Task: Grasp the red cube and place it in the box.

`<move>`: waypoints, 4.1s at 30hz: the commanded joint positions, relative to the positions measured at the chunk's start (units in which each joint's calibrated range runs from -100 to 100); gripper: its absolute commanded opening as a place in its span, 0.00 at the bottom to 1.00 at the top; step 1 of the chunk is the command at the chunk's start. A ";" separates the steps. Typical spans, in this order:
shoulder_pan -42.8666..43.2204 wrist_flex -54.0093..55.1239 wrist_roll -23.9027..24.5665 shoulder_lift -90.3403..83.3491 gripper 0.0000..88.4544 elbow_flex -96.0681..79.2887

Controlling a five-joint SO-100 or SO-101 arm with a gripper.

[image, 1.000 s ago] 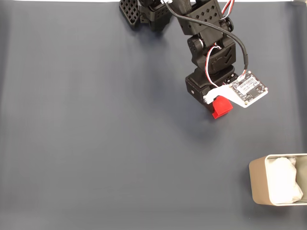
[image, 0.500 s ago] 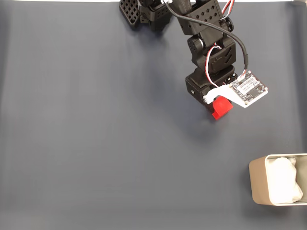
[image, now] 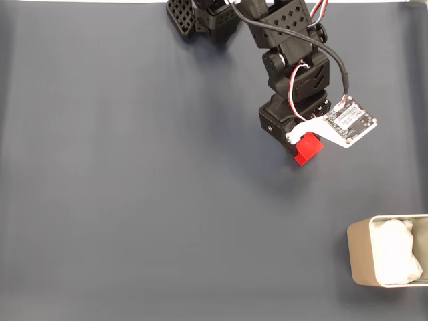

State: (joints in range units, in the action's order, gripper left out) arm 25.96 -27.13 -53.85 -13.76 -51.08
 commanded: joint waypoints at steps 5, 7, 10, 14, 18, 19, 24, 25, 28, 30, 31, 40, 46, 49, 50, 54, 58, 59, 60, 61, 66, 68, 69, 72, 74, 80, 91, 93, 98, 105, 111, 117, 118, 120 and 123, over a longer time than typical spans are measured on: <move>0.17 -2.22 -0.20 -1.40 0.01 4.55; 0.03 -3.45 -0.10 -2.35 0.01 5.28; -0.25 -6.72 0.34 -4.00 0.01 7.56; -1.11 -11.48 1.32 -6.08 0.01 12.67; -1.89 -15.41 2.25 -7.29 0.01 17.87; -2.10 -15.99 2.39 -7.55 0.01 19.06; -3.02 -19.27 3.03 -7.38 0.00 26.36; -3.10 -19.76 3.13 -7.03 0.00 28.00; -3.38 -22.54 3.37 -5.30 0.00 33.75; -3.59 -23.69 3.37 -4.09 0.00 37.31; -3.66 -24.18 3.37 -3.48 0.00 39.04; -3.59 -26.89 3.22 4.23 0.01 53.18; -3.45 -28.04 2.93 9.61 0.01 61.49; -3.31 -28.53 2.93 12.64 0.01 65.68; -3.31 -28.69 2.88 13.76 0.01 67.14; -3.24 -29.59 2.78 18.18 0.01 73.35; -3.24 -30.82 2.74 23.12 0.01 80.46; -3.24 -30.90 2.69 24.16 0.01 82.02; -3.24 -30.99 2.64 25.29 0.01 83.48; -3.24 -31.23 2.64 26.42 0.01 85.21; -3.10 -31.64 2.44 31.01 0.01 91.41; -3.10 -31.72 2.25 32.40 0.01 93.33; -3.02 -31.72 2.10 33.18 0.01 94.42; -2.81 -31.72 1.76 35.34 0.01 97.80; -2.60 -31.72 1.37 36.55 0.01 99.72; -2.10 -31.72 0.29 39.67 0.01 103.55; -1.39 -31.64 -0.78 45.91 0.01 110.94; -1.25 -31.48 -0.73 47.04 0.01 111.94; -0.82 -31.23 0.49 49.38 0.01 114.04; -0.33 -30.58 2.34 50.94 0.01 114.22; -0.11 -29.27 2.64 51.63 0.01 114.22; -0.04 -28.86 2.69 51.81 0.01 114.22; -0.04 -28.77 2.64 51.81 0.01 114.22; -0.04 -28.36 2.54 51.81 0.01 114.22; -0.11 -27.87 2.39 51.63 0.01 114.22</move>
State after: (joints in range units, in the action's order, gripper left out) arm 25.30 -56.88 -51.60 38.69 59.86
